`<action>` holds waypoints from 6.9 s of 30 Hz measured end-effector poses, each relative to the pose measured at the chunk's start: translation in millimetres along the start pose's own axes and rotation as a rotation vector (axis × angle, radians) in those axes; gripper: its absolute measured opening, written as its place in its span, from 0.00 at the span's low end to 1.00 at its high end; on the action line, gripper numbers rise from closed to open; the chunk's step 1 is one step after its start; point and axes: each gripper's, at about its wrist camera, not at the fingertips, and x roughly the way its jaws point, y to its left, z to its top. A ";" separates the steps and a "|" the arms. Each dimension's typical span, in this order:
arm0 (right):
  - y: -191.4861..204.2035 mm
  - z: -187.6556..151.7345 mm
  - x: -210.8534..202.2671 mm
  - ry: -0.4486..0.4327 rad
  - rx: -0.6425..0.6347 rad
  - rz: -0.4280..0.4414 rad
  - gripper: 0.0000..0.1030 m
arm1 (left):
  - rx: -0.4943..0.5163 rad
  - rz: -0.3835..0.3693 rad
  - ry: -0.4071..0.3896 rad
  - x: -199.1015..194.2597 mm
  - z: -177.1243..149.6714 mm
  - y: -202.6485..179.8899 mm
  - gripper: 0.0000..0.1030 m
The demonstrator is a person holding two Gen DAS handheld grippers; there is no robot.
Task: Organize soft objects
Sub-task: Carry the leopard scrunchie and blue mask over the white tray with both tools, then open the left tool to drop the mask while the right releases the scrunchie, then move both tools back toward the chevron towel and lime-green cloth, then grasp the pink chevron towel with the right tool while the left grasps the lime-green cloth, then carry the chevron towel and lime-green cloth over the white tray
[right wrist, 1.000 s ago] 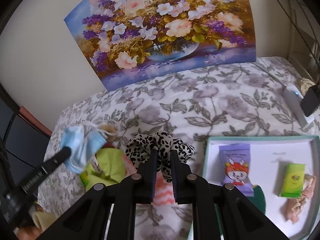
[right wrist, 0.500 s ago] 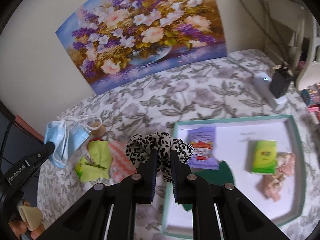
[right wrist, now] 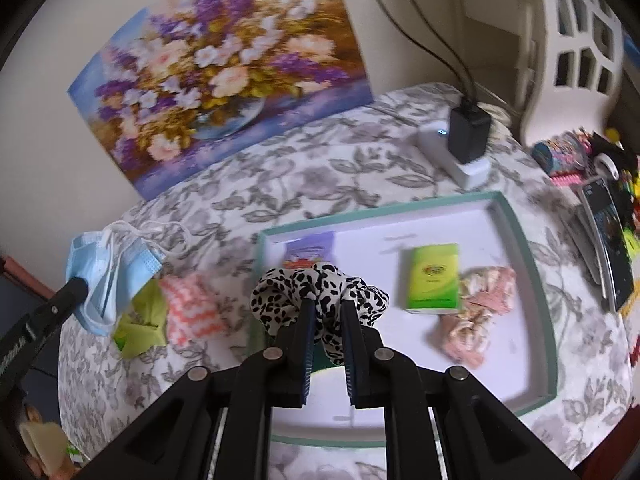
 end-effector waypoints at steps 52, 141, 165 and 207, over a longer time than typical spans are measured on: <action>-105.0 14.0 35.7 0.048 0.166 -0.181 0.22 | 0.087 -0.054 0.279 112.4 -40.9 -95.5 0.50; 151.4 -41.9 63.3 0.067 -0.341 0.081 1.00 | -0.479 0.420 0.182 27.5 -23.3 207.8 0.99; 166.6 -45.0 146.7 0.156 -0.406 0.079 1.00 | -0.544 0.274 0.324 122.8 -37.4 215.0 0.98; 176.5 -33.6 113.4 0.092 -0.411 0.174 0.14 | -0.399 0.146 0.146 70.3 -1.9 174.6 0.09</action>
